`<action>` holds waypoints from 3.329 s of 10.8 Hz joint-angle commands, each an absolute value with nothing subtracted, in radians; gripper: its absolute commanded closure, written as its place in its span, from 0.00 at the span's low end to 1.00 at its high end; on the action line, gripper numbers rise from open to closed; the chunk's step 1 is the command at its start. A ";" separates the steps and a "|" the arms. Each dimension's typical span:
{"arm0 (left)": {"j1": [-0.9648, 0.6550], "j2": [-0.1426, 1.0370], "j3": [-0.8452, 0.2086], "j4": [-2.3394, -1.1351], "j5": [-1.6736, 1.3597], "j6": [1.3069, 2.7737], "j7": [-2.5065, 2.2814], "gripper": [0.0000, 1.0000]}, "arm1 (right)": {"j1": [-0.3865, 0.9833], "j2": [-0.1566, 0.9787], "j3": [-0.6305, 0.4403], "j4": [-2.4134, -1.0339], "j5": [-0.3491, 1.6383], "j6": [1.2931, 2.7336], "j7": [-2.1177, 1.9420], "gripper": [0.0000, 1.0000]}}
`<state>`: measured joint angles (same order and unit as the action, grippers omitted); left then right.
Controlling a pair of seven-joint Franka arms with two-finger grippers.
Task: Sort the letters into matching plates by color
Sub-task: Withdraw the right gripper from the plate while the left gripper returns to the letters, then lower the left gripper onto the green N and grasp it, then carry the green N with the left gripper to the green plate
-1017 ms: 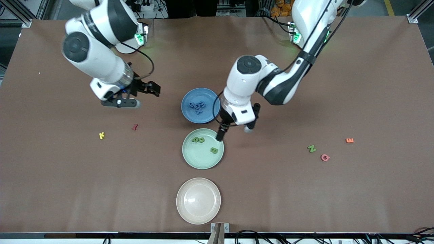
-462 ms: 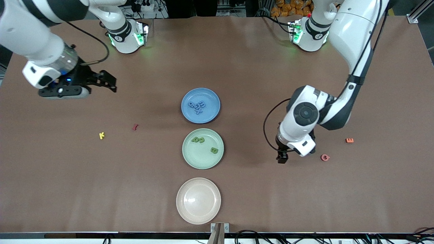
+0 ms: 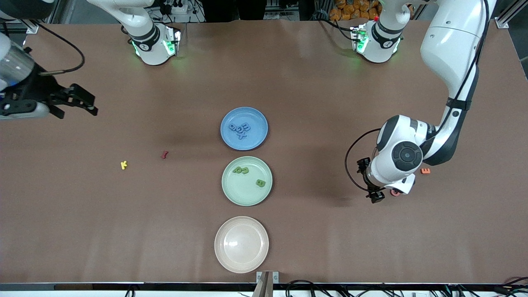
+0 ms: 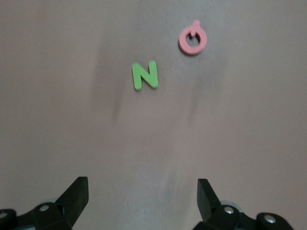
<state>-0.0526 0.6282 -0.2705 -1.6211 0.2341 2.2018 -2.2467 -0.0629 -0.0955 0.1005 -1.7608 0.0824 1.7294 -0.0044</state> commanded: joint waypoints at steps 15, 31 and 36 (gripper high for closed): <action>0.137 0.630 -0.282 -1.843 0.399 2.473 -2.266 0.00 | -0.064 -0.061 0.087 -1.625 0.037 1.643 -0.069 0.00; 0.112 0.698 -0.281 -1.801 0.399 2.474 -2.264 1.00 | -0.048 -0.054 0.083 -1.615 0.017 1.618 -0.067 0.00; 0.117 0.678 -0.282 -1.801 0.400 2.473 -2.260 1.00 | -0.031 -0.054 0.077 -1.615 0.015 1.618 -0.066 0.00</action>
<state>0.1173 0.6814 -0.2827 -1.8026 0.3697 2.4683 -2.2383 -0.0438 -0.0677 0.0846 -1.6436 0.0233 1.6370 -0.0643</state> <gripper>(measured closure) 0.665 0.000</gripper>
